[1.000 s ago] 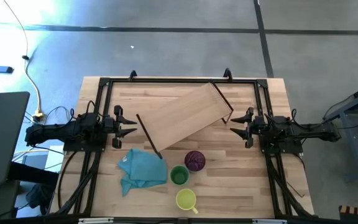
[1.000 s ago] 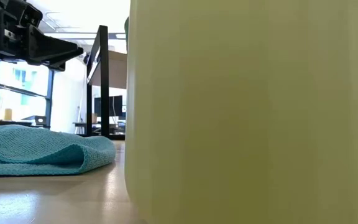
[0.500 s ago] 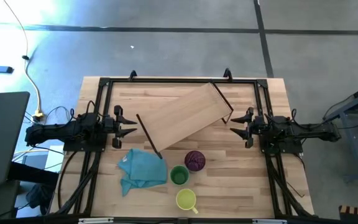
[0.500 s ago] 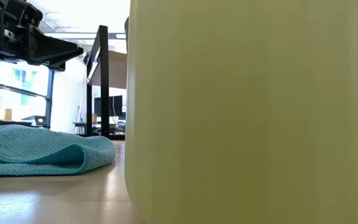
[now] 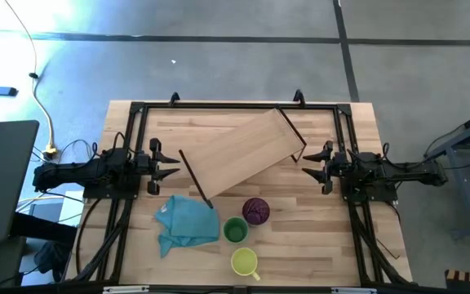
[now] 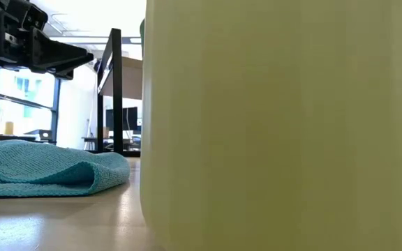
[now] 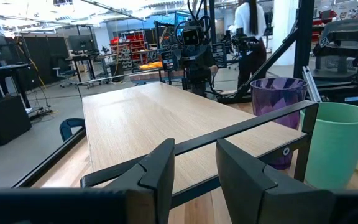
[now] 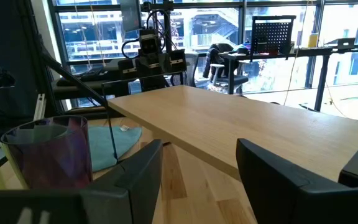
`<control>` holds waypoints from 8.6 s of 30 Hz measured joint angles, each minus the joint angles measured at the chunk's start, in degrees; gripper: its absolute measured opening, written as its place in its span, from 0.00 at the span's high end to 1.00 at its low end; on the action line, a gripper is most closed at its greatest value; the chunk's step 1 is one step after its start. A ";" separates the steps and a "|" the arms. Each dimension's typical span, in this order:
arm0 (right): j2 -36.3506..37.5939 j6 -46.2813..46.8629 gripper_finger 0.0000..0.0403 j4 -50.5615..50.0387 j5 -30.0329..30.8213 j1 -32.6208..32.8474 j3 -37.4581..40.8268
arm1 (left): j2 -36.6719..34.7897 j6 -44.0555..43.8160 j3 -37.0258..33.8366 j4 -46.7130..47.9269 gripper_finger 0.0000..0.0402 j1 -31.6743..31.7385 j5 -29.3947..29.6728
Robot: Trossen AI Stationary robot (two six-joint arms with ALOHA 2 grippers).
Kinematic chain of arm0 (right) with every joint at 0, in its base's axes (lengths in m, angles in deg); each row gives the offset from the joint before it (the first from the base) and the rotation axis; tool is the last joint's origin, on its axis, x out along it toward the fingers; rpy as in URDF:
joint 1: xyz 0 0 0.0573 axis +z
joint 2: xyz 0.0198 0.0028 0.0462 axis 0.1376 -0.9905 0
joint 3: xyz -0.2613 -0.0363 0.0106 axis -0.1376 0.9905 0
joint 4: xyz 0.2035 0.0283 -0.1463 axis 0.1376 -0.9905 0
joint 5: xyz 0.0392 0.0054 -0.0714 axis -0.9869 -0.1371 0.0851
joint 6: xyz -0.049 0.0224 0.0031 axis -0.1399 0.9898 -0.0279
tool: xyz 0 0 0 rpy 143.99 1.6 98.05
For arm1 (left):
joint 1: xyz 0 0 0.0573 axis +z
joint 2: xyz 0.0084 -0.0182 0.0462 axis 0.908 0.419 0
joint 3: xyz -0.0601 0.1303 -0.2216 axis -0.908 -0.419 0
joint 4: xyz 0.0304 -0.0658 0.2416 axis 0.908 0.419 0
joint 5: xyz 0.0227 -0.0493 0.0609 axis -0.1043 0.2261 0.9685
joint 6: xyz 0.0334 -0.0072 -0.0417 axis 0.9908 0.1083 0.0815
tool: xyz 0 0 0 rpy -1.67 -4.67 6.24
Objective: Stack small to large cups/mugs on shelf
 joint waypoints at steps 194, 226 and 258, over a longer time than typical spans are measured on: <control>-0.01 21.68 0.51 19.09 5.85 -0.86 -0.96 | 103.75 -91.09 86.22 43.80 0.74 -41.76 16.57; -1.45 10.00 0.51 -2.28 -20.66 -0.86 -23.74 | 115.97 -103.75 93.30 40.70 0.74 -41.54 17.92; -1.56 10.00 0.51 -4.79 -21.16 -0.86 -24.26 | 118.88 -103.40 93.23 37.40 0.74 -40.79 15.78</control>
